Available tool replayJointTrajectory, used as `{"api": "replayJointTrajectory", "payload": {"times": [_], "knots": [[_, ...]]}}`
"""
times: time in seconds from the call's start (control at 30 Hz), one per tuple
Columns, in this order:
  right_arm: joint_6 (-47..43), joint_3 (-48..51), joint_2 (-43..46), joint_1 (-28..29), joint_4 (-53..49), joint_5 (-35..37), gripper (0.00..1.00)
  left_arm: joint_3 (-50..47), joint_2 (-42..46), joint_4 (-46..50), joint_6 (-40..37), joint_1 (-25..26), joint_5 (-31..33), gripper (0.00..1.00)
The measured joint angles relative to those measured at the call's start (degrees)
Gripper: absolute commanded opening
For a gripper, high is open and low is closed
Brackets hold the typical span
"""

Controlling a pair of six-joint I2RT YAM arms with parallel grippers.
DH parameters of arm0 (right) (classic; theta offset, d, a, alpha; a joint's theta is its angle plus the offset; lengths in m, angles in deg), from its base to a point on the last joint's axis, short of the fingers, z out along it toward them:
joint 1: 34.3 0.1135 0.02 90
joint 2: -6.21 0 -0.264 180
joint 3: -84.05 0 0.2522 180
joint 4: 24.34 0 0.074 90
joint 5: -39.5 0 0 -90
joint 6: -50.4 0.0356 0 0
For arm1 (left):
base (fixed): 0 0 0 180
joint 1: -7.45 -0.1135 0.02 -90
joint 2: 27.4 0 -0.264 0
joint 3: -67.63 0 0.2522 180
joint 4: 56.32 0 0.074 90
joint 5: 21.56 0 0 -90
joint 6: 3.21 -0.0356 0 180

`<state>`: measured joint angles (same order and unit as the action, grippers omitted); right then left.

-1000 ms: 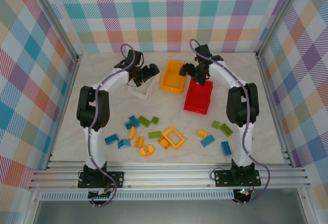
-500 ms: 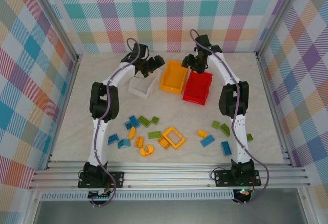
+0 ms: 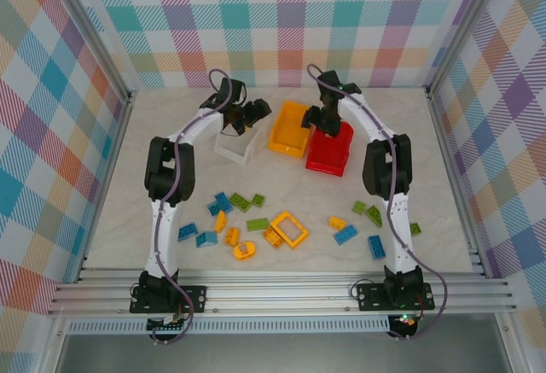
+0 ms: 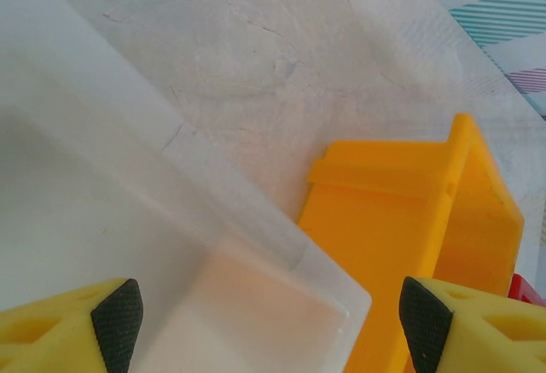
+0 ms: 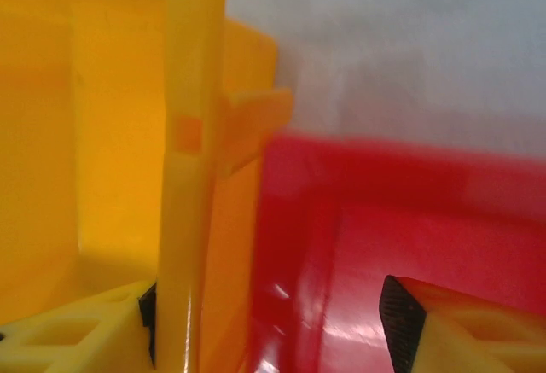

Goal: Sort the legos into containers by color

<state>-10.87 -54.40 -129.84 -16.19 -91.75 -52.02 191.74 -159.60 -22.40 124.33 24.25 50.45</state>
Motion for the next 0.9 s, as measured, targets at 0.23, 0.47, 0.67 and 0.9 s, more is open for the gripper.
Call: {"api": "replayJointTrajectory", "payload": {"times": [0.23, 0.47, 0.67, 0.9], "knots": [[0.17, 3.63, 6.91, 0.35, 0.90, 1.73, 0.80, -4.07, 4.22, -2.54, 0.42, 0.13, 1.18, 0.81], [1.68, 3.19, 6.23, 0.31, 2.49, 0.87, 0.71, -8.52, 7.26, -3.87, 0.39, 0.37, 1.60, 0.74], [1.42, -3.34, -2.21, 0.31, 0.55, 0.15, 0.51, -8.37, 7.19, -2.25, -1.36, 0.37, 2.25, 0.52], [-1.66, -7.61, -5.51, 1.14, -3.15, 1.38, 0.29, -8.98, 7.02, 0.46, -2.71, 0.37, 4.72, 0.41]]}}
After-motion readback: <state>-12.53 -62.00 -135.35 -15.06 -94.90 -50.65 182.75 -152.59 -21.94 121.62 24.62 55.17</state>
